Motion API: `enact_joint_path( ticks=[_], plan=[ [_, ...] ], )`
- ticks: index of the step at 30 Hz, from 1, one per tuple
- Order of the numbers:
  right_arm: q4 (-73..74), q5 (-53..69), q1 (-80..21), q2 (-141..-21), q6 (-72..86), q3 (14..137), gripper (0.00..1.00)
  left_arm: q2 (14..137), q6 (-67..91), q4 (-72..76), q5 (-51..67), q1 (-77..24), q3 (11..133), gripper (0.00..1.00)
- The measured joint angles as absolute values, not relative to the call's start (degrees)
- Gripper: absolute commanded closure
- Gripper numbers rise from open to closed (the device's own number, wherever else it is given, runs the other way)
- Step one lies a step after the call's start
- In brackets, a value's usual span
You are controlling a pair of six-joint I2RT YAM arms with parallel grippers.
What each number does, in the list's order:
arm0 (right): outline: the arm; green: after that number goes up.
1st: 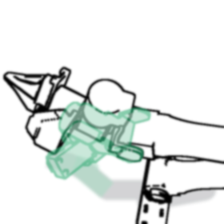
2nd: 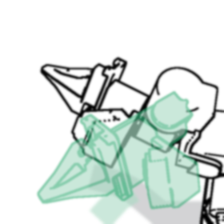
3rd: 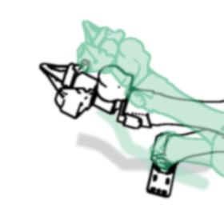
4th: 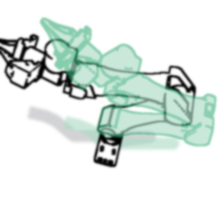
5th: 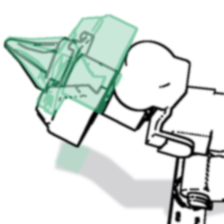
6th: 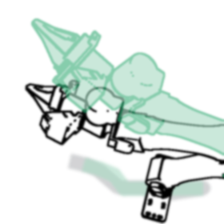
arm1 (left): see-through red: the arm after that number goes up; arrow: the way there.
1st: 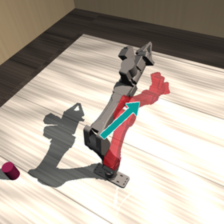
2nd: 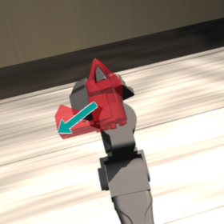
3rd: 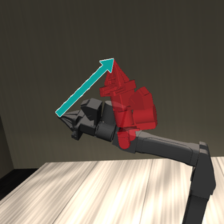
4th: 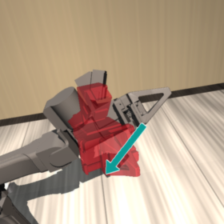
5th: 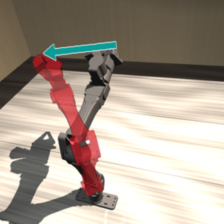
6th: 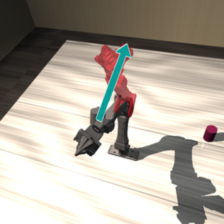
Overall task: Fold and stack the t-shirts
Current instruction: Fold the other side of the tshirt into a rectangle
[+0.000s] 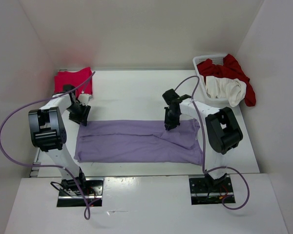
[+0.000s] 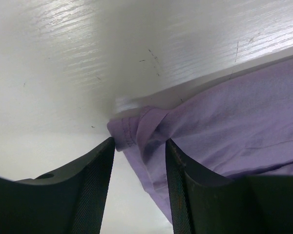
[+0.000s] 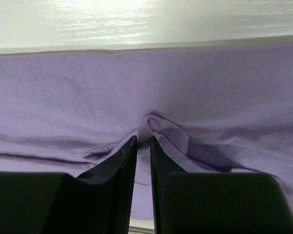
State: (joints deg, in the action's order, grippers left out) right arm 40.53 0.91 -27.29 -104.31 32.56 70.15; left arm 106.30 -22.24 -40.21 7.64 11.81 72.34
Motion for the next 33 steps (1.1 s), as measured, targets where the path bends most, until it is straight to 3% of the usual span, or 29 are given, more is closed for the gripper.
enact_joint_path(
  ticks=[5, 16, 18, 22, 33],
  plan=[
    [39.70, 1.87, -27.75, -104.44, 32.51, 70.15, 1.00, 105.84, -22.28, -40.18, 7.11, 11.81, 72.34, 0.47],
    [39.66, 2.24, -30.76, -103.07, 34.63, 68.86, 1.00, 104.95, -22.28, -40.18, 6.42, 11.81, 72.34, 0.47],
    [39.88, 2.81, -33.23, -101.19, 36.21, 67.11, 0.97, 104.44, -22.35, -40.18, 6.13, 11.81, 72.34, 0.47],
    [40.32, 4.93, -38.26, -96.82, 39.88, 62.26, 0.77, 104.12, -22.37, -40.10, 5.93, 11.81, 72.34, 0.47],
    [43.57, 7.60, -42.30, -85.12, 45.15, 58.50, 0.63, 104.05, -22.74, -39.75, 5.23, 11.81, 72.34, 0.46]
  ],
)
